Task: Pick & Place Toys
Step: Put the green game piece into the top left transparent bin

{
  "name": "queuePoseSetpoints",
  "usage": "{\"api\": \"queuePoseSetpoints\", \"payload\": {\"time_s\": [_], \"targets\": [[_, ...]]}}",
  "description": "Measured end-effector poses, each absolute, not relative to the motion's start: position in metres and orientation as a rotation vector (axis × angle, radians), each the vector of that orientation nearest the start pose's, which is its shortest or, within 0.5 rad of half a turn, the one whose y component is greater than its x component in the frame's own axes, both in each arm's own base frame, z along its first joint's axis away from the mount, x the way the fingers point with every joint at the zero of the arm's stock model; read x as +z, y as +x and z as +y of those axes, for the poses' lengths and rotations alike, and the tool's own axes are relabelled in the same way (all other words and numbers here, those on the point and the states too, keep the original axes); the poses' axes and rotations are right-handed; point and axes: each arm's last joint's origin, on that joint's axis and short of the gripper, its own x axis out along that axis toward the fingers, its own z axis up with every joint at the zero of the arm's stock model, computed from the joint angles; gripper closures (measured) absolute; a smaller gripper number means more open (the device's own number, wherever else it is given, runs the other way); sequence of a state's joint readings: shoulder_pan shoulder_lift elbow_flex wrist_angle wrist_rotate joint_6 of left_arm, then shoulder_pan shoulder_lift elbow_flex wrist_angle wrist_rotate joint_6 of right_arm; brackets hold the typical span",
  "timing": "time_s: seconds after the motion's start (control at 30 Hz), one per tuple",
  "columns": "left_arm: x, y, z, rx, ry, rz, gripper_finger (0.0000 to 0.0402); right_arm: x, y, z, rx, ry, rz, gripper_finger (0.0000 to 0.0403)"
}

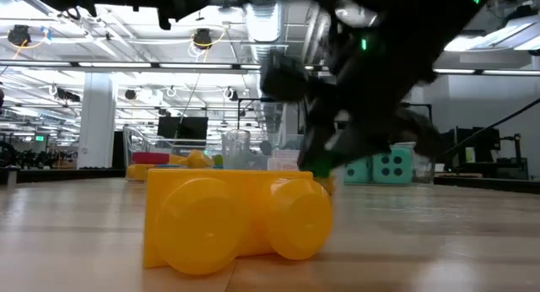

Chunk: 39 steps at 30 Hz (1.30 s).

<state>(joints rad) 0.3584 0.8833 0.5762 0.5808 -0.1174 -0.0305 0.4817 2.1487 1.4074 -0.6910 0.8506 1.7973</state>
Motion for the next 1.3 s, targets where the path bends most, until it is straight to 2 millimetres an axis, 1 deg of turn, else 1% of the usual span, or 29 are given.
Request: {"api": "queuePoseSetpoints", "payload": {"time_s": [0.2,0.27,0.43,0.57,0.67,0.73,0.83,0.93,1.0,1.07,1.17,1.3], "targets": [[0.316,0.184,0.07,0.392,0.013,-0.274,0.0192,0.151,0.367,0.18,-1.018,0.583,0.449,0.0314],[0.316,0.185,0.069,0.361,0.03,-0.261,0.0192,0.166,0.368,0.186,-1.017,0.545,0.436,0.0314],[0.31,0.187,0.066,0.218,0.169,-0.186,0.0192,0.205,0.362,0.198,-1.021,0.411,0.407,0.0313],[0.3,0.191,0.057,0.065,0.347,-0.088,0.0191,0.238,0.354,0.208,-1.004,0.304,0.356,0.0312],[0.292,0.195,0.043,-0.027,0.492,-0.021,0.0184,0.259,0.348,0.213,-0.989,0.242,0.32,0.0312],[0.29,0.197,0.033,-0.074,0.551,-0.016,0.0177,0.27,0.344,0.215,-0.982,0.2,0.312,0.0312],[0.29,0.199,0.014,-0.163,0.599,-0.039,0.0167,0.281,0.339,0.219,-0.962,0.16,0.278,0.0312],[0.288,0.202,-0.005,-0.252,0.639,-0.066,0.0161,0.297,0.329,0.221,-0.926,0.128,0.237,0.0311],[0.285,0.203,-0.017,-0.29,0.664,-0.058,0.0158,0.31,0.323,0.219,-0.912,0.122,0.182,0.0311],[0.283,0.206,-0.028,-0.307,0.701,-0.07,0.0156,0.32,0.317,0.22,-0.894,0.097,0.151,0.0311],[0.277,0.211,-0.044,-0.33,0.725,-0.058,0.0154,0.328,0.315,0.218,-0.886,0.068,0.119,0.0311],[0.279,0.22,-0.058,-0.301,0.721,-0.152,0.0153,0.33,0.316,0.221,-0.875,0.057,0.121,0.0311]]}}
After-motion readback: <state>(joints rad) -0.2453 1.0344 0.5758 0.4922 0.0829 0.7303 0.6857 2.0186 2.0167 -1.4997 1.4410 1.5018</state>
